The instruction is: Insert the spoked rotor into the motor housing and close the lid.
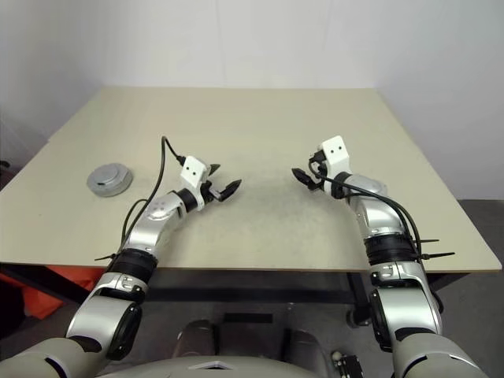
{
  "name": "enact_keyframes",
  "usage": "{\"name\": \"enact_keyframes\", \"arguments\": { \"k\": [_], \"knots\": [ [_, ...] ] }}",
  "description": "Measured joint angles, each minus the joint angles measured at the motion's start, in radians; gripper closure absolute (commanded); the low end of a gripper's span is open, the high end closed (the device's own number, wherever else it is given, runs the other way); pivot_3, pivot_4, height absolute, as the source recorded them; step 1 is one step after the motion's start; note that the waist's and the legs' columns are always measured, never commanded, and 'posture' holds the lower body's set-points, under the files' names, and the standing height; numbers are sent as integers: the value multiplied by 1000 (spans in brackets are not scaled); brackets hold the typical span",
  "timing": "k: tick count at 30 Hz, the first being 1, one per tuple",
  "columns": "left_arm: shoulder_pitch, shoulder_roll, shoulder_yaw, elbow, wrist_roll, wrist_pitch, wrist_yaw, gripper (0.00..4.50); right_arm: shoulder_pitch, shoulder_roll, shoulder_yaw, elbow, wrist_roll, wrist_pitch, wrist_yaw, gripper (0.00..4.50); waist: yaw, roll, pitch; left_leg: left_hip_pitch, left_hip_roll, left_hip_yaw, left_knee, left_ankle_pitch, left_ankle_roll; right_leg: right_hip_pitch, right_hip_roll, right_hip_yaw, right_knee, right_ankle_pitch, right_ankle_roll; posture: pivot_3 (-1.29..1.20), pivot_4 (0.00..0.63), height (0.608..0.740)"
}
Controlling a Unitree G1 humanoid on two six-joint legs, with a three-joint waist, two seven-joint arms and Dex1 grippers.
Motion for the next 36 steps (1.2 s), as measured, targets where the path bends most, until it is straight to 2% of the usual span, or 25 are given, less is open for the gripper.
{"name": "enact_keyframes", "arguments": {
  "k": [36],
  "knots": [
    [-26, 14, 10, 12, 0, -4, -8, 106, 3, 16, 0, 24, -15, -22, 1, 395, 0, 0, 0, 0, 0, 0, -1, 0, 0, 0, 0, 0, -1, 0, 0, 0, 0, 740]
  ]
}}
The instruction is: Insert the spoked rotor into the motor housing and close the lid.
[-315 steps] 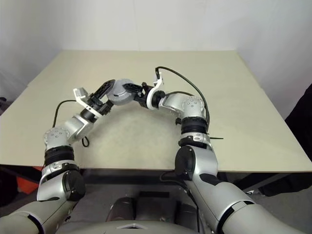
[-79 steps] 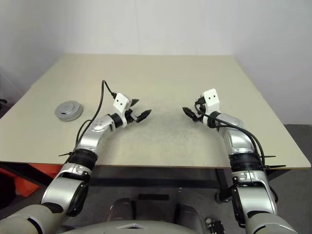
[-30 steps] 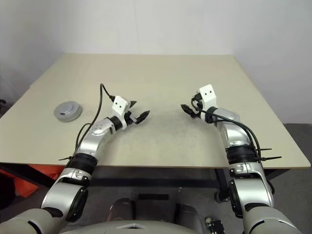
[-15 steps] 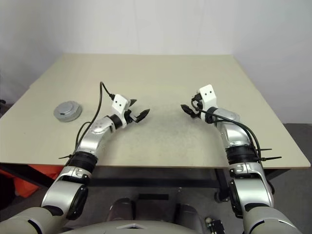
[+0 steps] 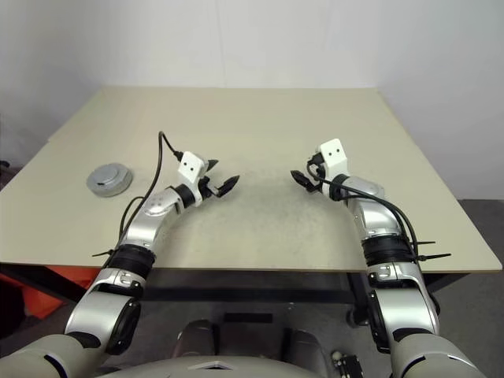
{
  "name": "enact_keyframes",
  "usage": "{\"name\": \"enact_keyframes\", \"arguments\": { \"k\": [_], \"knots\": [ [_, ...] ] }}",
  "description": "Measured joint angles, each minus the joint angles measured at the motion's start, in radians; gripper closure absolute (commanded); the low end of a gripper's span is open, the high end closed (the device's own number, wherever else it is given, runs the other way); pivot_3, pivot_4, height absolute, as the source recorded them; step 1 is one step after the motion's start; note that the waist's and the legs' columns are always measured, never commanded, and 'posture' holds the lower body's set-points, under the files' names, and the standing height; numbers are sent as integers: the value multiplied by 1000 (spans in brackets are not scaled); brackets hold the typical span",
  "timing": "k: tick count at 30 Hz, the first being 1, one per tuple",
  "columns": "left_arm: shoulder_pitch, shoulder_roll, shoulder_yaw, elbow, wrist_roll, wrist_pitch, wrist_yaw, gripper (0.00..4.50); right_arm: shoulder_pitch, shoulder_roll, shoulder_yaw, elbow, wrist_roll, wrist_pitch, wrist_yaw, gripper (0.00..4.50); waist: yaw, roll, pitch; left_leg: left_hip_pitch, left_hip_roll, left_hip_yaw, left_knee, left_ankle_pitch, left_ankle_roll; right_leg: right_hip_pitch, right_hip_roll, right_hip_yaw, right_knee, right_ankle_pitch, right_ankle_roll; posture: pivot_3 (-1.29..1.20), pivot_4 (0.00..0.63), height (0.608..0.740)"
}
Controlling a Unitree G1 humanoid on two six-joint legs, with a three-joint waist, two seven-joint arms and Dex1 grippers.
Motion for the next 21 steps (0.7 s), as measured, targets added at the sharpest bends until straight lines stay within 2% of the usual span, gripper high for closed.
{"name": "enact_keyframes", "arguments": {
  "k": [21],
  "knots": [
    [0, 7, 0, -6, 0, 0, 1, 106, -1, 4, 0, 25, -4, -14, -1, 395, 0, 0, 0, 0, 0, 0, -2, 0, 0, 0, 0, 0, -1, 0, 0, 0, 0, 740]
  ]
}}
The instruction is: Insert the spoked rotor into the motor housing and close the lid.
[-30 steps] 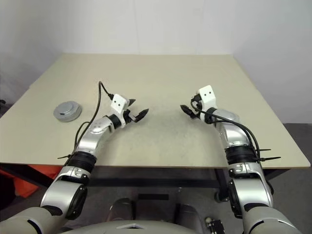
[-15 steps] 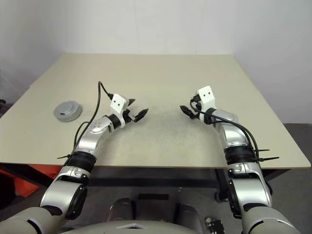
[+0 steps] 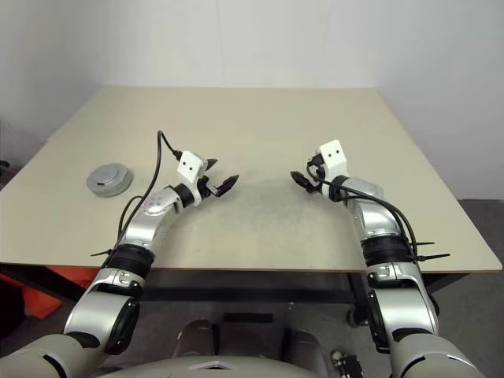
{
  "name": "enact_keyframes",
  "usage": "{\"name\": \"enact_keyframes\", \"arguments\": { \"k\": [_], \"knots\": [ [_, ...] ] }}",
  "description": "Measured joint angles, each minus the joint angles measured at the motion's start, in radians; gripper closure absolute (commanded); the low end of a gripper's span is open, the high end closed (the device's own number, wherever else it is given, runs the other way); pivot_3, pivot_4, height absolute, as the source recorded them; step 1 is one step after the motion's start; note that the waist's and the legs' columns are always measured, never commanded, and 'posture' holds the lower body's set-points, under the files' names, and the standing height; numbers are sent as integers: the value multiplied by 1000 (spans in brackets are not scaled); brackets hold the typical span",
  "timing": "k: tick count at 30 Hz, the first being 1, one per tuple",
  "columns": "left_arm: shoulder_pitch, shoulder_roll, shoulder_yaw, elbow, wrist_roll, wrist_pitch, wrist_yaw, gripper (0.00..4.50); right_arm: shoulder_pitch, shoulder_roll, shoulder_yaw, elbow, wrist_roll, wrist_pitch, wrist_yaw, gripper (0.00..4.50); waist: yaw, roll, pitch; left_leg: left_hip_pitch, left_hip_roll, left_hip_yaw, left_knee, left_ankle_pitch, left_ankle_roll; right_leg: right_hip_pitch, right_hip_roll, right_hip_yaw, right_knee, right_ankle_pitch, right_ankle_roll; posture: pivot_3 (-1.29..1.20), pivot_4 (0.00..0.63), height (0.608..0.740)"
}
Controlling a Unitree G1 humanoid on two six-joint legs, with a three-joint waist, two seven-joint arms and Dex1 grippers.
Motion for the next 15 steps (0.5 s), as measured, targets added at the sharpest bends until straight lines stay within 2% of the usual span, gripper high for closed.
{"name": "enact_keyframes", "arguments": {
  "k": [15],
  "knots": [
    [0, 0, 0, 1, 0, 0, 10, 106, -1, 2, 0, 13, -8, -7, -2, 395, 0, 0, 0, 0, 0, 0, -2, 0, 0, 0, 0, 0, -3, 0, 0, 0, 0, 740]
  ]
}}
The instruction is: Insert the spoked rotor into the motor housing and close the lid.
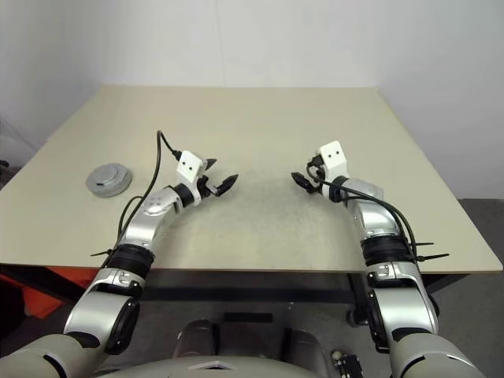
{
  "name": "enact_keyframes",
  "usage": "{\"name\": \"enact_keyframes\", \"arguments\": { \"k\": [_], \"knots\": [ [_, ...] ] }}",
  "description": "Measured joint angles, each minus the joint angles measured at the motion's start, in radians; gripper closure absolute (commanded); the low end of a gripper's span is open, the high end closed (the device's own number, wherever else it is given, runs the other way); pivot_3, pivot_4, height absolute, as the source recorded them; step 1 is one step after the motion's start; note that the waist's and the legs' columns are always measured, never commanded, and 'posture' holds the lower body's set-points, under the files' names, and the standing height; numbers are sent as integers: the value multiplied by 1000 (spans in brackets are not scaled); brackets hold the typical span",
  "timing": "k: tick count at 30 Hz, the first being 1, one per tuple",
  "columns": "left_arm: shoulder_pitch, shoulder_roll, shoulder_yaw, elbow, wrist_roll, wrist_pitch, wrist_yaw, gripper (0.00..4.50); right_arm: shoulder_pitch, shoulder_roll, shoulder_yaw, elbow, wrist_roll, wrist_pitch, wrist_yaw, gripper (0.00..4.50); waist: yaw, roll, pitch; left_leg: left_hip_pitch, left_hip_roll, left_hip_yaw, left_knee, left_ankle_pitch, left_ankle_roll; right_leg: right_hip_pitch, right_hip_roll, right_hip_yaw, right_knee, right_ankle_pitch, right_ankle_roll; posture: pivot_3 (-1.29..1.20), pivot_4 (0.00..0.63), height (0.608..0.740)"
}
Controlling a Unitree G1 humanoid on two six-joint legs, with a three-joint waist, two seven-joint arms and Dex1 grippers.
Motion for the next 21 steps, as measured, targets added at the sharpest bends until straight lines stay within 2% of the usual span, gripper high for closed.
{"name": "enact_keyframes", "arguments": {
  "k": [21],
  "knots": [
    [-2, 0, 0, 16, 1, -9, 5, 106, 0, 0, 0, 0, -10, -6, -2, 395, 0, 0, 0, 0, 0, 0, -1, 0, 0, 0, 0, 0, -1, 0, 0, 0, 0, 740]
  ]
}}
